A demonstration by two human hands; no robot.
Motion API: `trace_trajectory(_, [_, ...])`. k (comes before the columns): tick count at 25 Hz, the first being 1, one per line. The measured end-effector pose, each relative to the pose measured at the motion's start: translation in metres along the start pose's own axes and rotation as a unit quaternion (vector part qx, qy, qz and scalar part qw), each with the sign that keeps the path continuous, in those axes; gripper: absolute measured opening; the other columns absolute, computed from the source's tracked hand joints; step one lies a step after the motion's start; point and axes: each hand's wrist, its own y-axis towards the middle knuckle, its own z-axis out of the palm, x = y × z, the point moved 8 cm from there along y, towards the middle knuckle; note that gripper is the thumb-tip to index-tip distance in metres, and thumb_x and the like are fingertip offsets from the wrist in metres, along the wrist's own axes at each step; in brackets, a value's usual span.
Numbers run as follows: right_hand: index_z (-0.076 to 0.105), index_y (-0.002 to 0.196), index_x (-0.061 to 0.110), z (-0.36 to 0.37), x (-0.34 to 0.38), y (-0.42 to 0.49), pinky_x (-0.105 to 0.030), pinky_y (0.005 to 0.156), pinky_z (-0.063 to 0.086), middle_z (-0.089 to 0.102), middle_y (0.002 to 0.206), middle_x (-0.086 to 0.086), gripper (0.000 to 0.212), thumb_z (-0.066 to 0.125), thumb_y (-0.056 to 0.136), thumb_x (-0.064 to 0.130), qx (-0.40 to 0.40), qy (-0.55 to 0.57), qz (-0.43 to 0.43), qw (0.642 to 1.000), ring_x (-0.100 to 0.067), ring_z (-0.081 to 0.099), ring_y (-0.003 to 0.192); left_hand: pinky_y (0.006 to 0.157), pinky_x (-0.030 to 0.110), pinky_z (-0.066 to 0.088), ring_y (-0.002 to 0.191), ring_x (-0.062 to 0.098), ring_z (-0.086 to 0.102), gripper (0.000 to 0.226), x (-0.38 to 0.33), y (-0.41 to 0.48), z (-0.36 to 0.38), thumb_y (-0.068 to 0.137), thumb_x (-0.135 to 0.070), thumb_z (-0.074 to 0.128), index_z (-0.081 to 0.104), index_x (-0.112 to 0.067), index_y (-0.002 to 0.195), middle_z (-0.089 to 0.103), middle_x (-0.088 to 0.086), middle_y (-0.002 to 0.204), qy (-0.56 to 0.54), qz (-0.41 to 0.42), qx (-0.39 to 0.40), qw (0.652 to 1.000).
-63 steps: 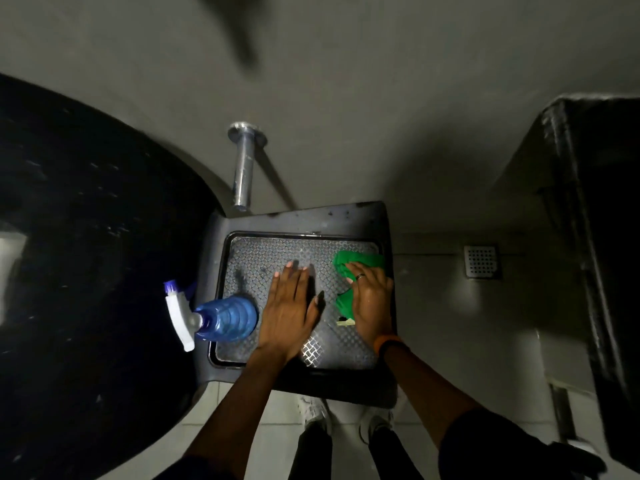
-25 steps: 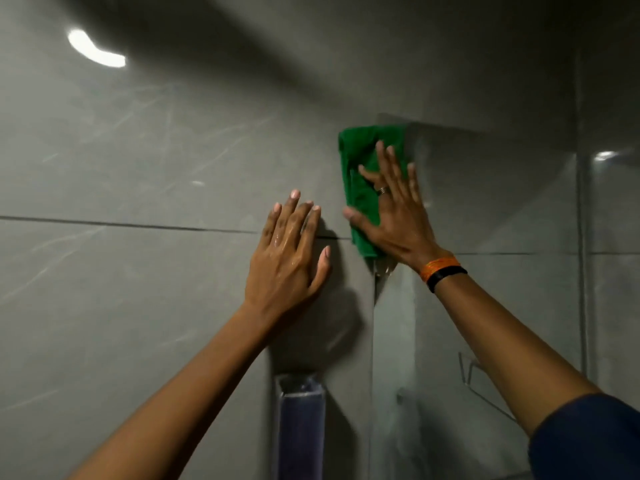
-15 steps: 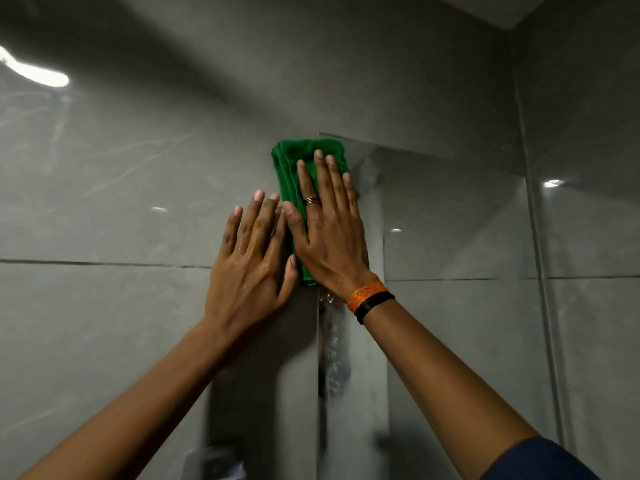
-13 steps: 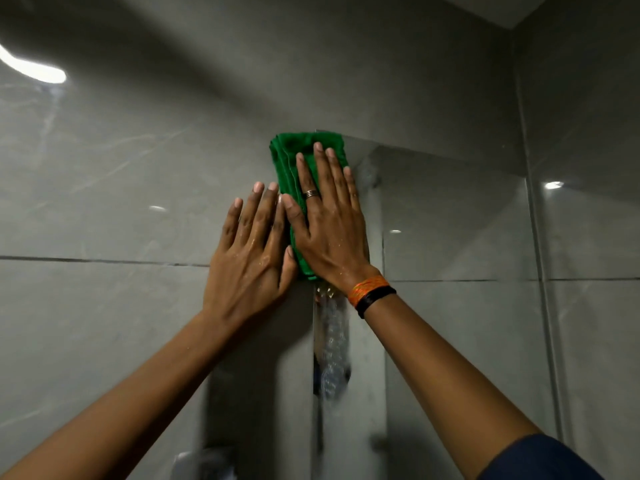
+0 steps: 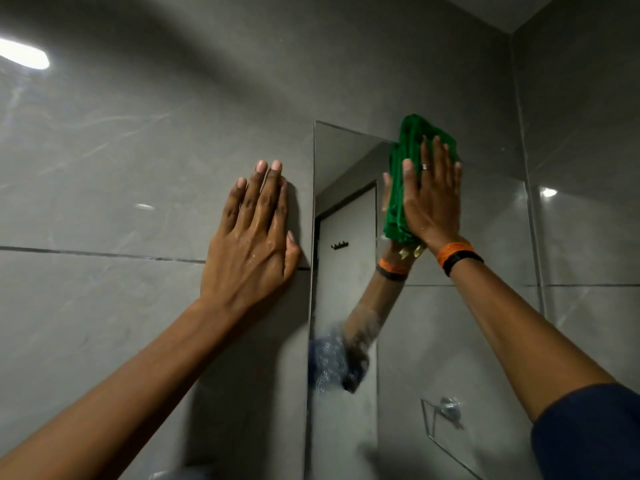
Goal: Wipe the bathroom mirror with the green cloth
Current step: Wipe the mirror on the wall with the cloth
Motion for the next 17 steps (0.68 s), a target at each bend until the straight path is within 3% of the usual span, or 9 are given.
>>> trace_trajectory(11, [0.012,0.162,0.019,-0.023,-0.178,0.028,-0.057,0.129,0.0,0.01,0.173,-0.006,0.069,0.013,0.105,0.058,0.04,-0.076,0.159,0.984,-0.028,0.008,0.159,0.13,0.049,0.009,0.158,0.032,0.001,0.069,-0.002,-0.004,-0.001,0.101,-0.036,0.018,0.014,0.005,0.157,0.004,0.023,0.169,-0.03,0.014,-0.034,0.999])
trace_trajectory(17, [0.012,0.162,0.016,-0.022,-0.202,0.033,-0.059,0.128,0.004,0.013,0.172,-0.01,0.068,0.014,0.106,0.056,0.032,-0.059,0.186,0.98,-0.029,0.01,0.159,0.129,0.051,0.011,0.158,0.033,0.002,0.069,-0.003,-0.006,-0.001,0.101,-0.036,0.016,0.015,0.005,0.156,0.006,0.025,0.168,-0.021,0.022,-0.033,0.999])
